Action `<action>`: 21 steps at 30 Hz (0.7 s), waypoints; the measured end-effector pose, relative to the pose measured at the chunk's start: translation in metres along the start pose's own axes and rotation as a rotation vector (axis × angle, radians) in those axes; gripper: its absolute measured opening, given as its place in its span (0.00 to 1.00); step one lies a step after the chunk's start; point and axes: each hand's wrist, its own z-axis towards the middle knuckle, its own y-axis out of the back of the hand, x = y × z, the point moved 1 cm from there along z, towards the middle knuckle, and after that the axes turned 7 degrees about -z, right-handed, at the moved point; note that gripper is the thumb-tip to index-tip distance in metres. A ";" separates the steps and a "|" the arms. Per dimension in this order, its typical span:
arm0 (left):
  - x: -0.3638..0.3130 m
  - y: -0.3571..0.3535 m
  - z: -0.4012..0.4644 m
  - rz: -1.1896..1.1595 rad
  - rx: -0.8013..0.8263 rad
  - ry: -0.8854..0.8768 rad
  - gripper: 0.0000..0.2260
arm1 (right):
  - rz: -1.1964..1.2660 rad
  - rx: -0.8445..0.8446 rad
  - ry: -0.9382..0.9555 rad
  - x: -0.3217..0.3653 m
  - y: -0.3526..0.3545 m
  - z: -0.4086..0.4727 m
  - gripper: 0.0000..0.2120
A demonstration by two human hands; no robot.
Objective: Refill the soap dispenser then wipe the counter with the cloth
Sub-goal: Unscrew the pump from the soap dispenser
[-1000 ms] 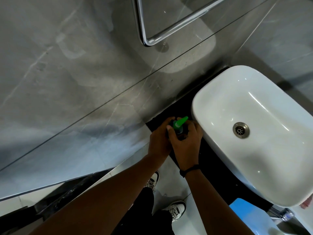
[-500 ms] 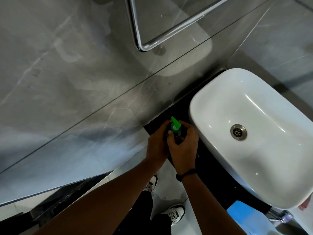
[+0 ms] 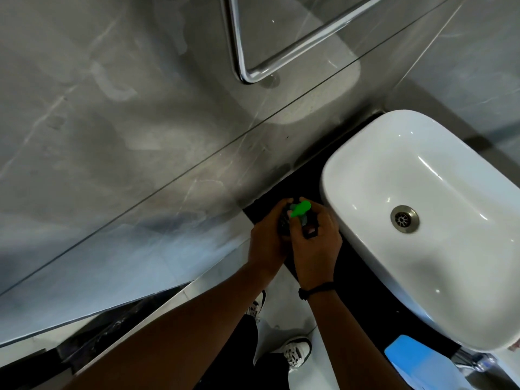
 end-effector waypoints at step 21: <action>-0.003 -0.002 -0.001 0.003 -0.061 -0.106 0.35 | -0.205 0.063 0.198 -0.010 0.093 -0.020 0.14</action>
